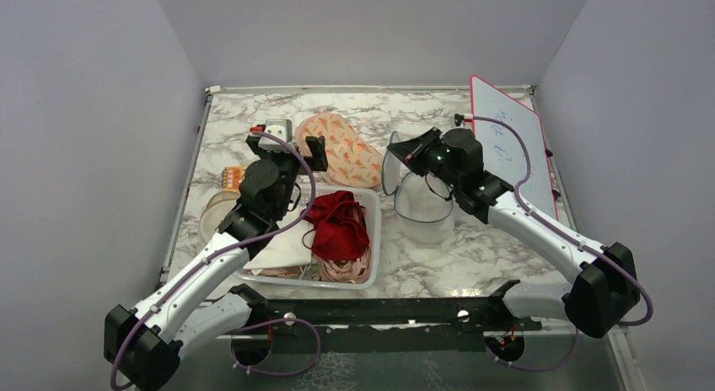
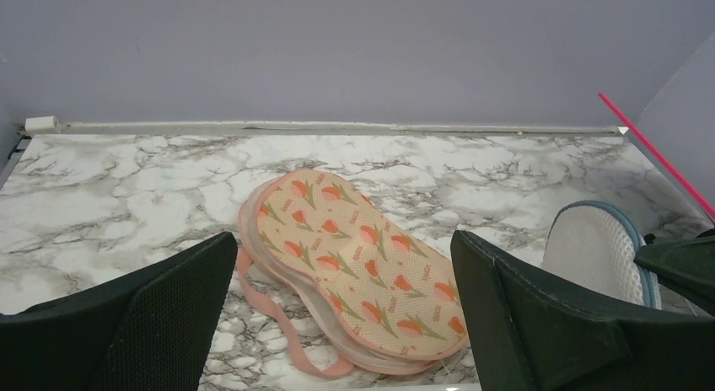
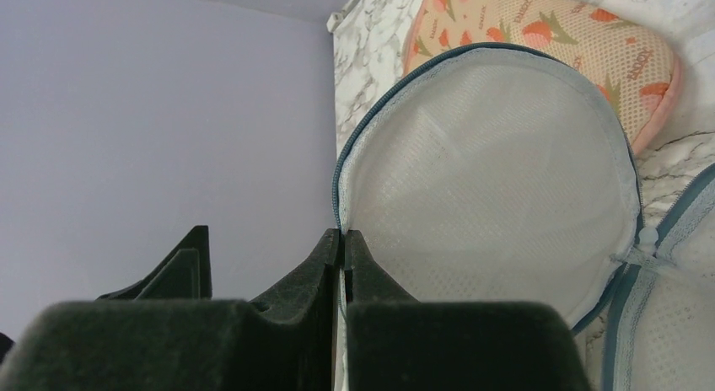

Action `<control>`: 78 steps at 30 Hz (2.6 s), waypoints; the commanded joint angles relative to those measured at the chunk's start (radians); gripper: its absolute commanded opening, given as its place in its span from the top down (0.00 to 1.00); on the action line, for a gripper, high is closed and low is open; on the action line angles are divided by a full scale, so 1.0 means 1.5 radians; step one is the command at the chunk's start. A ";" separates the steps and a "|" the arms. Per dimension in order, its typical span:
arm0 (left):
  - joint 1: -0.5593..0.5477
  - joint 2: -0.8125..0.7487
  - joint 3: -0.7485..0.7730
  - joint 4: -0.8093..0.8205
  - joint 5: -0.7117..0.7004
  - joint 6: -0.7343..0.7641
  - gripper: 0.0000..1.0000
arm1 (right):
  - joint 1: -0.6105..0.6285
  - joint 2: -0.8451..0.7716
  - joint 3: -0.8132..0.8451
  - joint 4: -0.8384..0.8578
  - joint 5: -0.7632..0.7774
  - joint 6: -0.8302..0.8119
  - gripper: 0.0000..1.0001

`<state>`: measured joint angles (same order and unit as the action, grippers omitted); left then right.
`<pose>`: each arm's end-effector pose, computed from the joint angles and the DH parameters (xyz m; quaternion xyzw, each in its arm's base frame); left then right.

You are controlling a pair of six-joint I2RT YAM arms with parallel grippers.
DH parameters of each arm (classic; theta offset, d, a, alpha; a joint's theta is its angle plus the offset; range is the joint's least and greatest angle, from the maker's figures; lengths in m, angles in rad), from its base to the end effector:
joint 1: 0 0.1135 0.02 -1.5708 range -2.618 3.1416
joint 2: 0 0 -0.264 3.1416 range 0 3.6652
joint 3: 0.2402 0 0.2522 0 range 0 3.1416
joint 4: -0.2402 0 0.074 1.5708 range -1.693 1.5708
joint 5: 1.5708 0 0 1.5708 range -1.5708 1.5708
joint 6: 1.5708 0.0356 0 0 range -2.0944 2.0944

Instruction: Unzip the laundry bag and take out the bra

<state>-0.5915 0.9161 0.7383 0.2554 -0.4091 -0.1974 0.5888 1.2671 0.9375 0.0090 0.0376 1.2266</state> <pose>0.1883 -0.1094 0.3469 -0.0160 0.6813 -0.1488 0.7165 0.2471 0.1634 0.3084 0.2646 0.7664 0.4517 0.3722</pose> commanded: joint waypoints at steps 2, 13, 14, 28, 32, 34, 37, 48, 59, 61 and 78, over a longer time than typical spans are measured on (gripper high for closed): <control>-0.004 0.005 0.024 -0.003 0.022 -0.009 0.06 | -0.003 -0.039 -0.012 -0.019 -0.014 -0.034 0.99; -0.005 0.010 0.025 -0.003 0.036 -0.013 0.06 | -0.010 -0.089 -0.115 -0.102 0.012 -0.101 0.99; -0.005 0.012 0.025 -0.003 0.037 -0.013 0.06 | -0.010 -0.098 -0.124 -0.104 0.017 -0.108 0.99; -0.010 0.025 0.029 -0.004 0.060 -0.022 0.06 | -0.020 -0.177 -0.186 -0.215 0.121 -0.211 0.99; -0.014 0.030 0.029 -0.004 0.062 -0.023 0.06 | -0.027 -0.162 -0.185 -0.246 0.143 -0.233 0.99; -0.016 0.031 0.030 -0.005 0.063 -0.023 0.06 | -0.028 -0.157 -0.188 -0.257 0.155 -0.240 0.99; -0.018 0.032 0.029 -0.005 0.063 -0.023 0.06 | -0.029 -0.157 -0.197 -0.272 0.176 -0.245 0.99; -0.021 0.034 0.030 -0.006 0.062 -0.022 0.06 | -0.036 -0.122 -0.262 -0.262 0.215 -0.243 0.99; -0.023 0.033 0.031 -0.008 0.060 -0.020 0.06 | -0.039 -0.153 -0.242 -0.277 0.190 -0.299 0.67; -0.023 0.034 0.031 -0.009 0.060 -0.020 0.06 | -0.039 -0.165 -0.224 -0.285 0.161 -0.322 0.62; -0.023 0.030 0.036 -0.013 0.057 -0.009 0.06 | -0.039 -0.297 -0.087 -0.261 -0.097 -0.558 0.23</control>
<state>-0.6224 0.9680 0.7460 0.2386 -0.3359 -0.2222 0.5346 0.8486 0.7464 -0.4370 0.0486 0.5247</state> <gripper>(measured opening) 0.937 0.742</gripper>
